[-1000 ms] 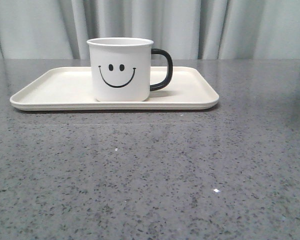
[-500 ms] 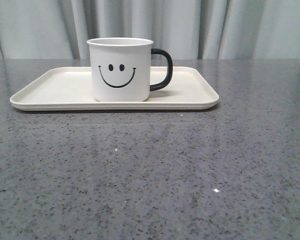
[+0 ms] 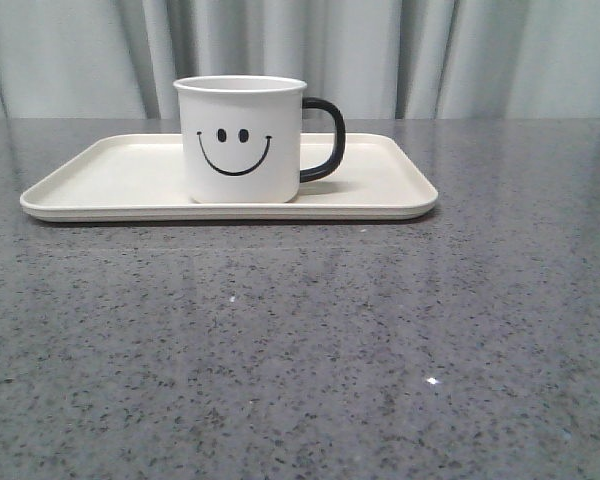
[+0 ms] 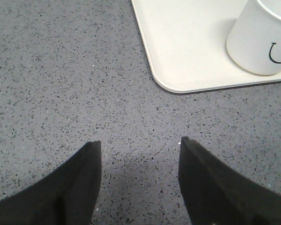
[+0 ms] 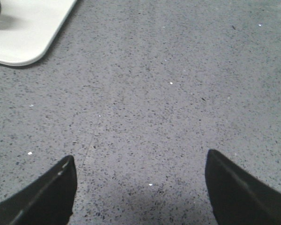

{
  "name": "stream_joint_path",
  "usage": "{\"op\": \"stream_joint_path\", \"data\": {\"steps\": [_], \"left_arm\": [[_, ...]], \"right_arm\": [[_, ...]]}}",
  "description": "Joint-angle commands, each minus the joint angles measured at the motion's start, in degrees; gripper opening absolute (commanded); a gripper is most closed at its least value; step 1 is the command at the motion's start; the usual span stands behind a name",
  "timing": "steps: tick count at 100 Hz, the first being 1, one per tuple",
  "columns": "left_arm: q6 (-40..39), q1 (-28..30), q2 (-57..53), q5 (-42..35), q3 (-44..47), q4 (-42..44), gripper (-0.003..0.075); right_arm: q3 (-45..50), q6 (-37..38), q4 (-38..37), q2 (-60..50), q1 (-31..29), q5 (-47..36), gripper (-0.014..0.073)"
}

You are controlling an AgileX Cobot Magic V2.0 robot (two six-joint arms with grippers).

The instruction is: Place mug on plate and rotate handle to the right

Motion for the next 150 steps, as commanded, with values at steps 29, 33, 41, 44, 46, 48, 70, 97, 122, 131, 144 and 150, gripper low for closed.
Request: {"op": "stream_joint_path", "data": {"steps": [29, 33, 41, 44, 46, 48, 70, 97, 122, 131, 144, 150], "left_arm": [[-0.1, 0.1, -0.1, -3.9, -1.5, -0.5, 0.0361], [-0.1, 0.1, -0.1, -3.9, -1.5, -0.5, 0.0344], [-0.1, 0.1, -0.1, -3.9, -1.5, -0.5, 0.0264], [-0.1, 0.1, -0.1, -3.9, -1.5, -0.5, 0.0228], [-0.1, 0.1, -0.1, -3.9, -1.5, -0.5, 0.0200], [-0.1, 0.1, -0.1, -3.9, -1.5, -0.5, 0.0170], [-0.1, 0.1, -0.1, -4.2, -1.5, -0.5, -0.0020], [-0.1, 0.1, -0.1, -4.2, -1.5, -0.5, -0.0020], [-0.1, 0.1, -0.1, -4.2, -1.5, -0.5, -0.0020], [-0.1, 0.1, -0.1, -4.2, -1.5, -0.5, -0.0020], [-0.1, 0.1, -0.1, -4.2, -1.5, -0.5, -0.0020], [-0.1, 0.1, -0.1, -4.2, -1.5, -0.5, -0.0020]], "right_arm": [[-1.0, 0.7, -1.9, 0.0, -0.3, -6.2, 0.0464], [-1.0, 0.7, -1.9, 0.0, -0.3, -6.3, 0.0423], [-1.0, 0.7, -1.9, 0.0, -0.3, -6.7, 0.0321], [-1.0, 0.7, -1.9, 0.0, -0.3, -6.7, 0.0282], [-1.0, 0.7, -1.9, 0.0, -0.3, -6.8, 0.0252], [-1.0, 0.7, -1.9, 0.0, -0.3, -6.8, 0.0223], [-1.0, 0.7, -1.9, 0.0, -0.3, -6.8, -0.0054], [-1.0, 0.7, -1.9, 0.0, -0.3, -6.7, -0.0064], [-1.0, 0.7, -1.9, 0.0, -0.3, -6.7, -0.0064], [-1.0, 0.7, -1.9, 0.0, -0.3, -6.7, -0.0064], [-1.0, 0.7, -1.9, 0.0, -0.3, -6.7, -0.0064], [-1.0, 0.7, -1.9, 0.0, -0.3, -6.7, -0.0064]]}}
